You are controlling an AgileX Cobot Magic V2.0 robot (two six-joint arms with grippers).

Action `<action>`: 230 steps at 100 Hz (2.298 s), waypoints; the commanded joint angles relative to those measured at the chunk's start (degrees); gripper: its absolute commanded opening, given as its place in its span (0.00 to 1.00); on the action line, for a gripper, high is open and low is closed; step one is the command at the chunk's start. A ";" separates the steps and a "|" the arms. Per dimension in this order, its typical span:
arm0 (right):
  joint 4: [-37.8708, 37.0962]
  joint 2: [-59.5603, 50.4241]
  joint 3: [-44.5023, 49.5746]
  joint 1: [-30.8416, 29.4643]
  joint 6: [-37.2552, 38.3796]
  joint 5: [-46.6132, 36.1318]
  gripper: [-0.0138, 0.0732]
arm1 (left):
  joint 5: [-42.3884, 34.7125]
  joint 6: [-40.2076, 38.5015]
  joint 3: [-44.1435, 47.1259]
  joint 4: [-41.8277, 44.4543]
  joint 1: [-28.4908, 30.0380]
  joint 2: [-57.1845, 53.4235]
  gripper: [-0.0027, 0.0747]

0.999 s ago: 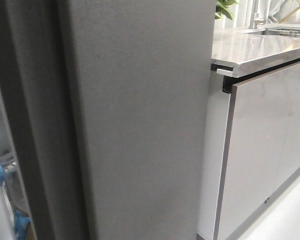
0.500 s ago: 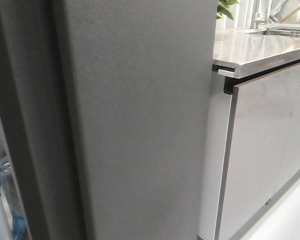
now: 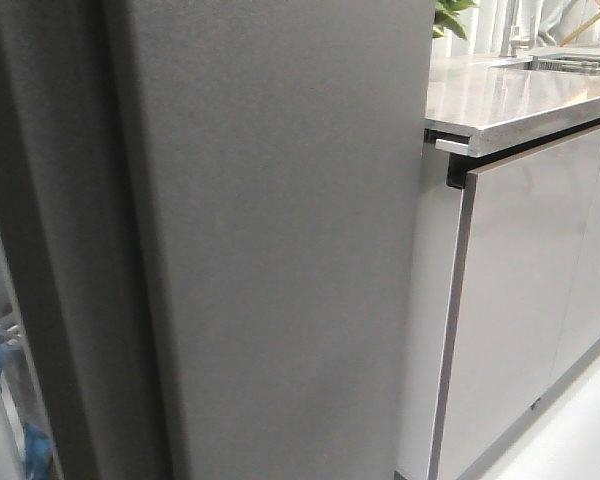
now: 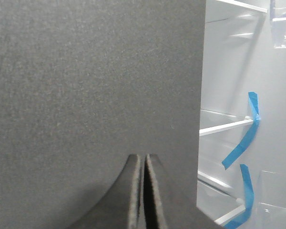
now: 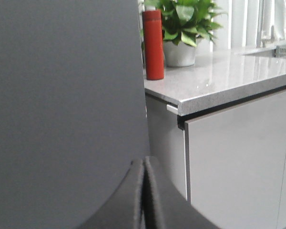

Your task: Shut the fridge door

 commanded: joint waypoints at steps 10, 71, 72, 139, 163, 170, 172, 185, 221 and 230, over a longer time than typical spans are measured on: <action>7.10 -0.82 1.00 -0.44 -0.16 -5.48 0.11 | -4.13 -0.25 2.01 -0.23 -0.08 -0.60 0.01; 13.97 1.71 -29.20 -0.44 -1.50 29.57 0.11 | -4.13 -0.25 2.01 -0.23 -0.08 -0.60 0.01; 13.97 2.25 -30.37 -0.44 -1.45 29.94 0.11 | -4.13 -0.25 2.01 -0.23 -0.08 -0.60 0.01; 16.75 39.20 -69.86 14.02 -8.91 35.75 0.11 | -4.13 -0.25 2.01 -0.23 -0.08 -0.60 0.01; 16.75 53.13 -82.95 19.08 -10.96 35.28 0.11 | -4.13 -0.25 2.01 -0.23 -0.08 -0.60 0.01; 16.75 56.54 -86.43 20.47 -11.52 35.28 0.11 | -4.13 -0.25 2.01 -0.23 -0.08 -0.60 0.01; 16.75 57.54 -87.58 20.86 -11.68 35.41 0.11 | -4.13 -0.25 2.01 -0.23 -0.08 -0.60 0.01; 17.30 62.76 -93.92 22.05 -11.79 35.50 0.11 | -4.13 -0.25 2.01 -0.23 -0.08 -0.60 0.01; 21.97 70.11 -99.69 25.02 -16.32 35.72 0.11 | -4.13 -0.25 2.01 -0.23 -0.08 -0.60 0.01; 21.97 71.05 -99.69 26.70 -17.36 34.35 0.11 | -4.13 -0.25 2.01 -0.23 -0.08 -0.60 0.01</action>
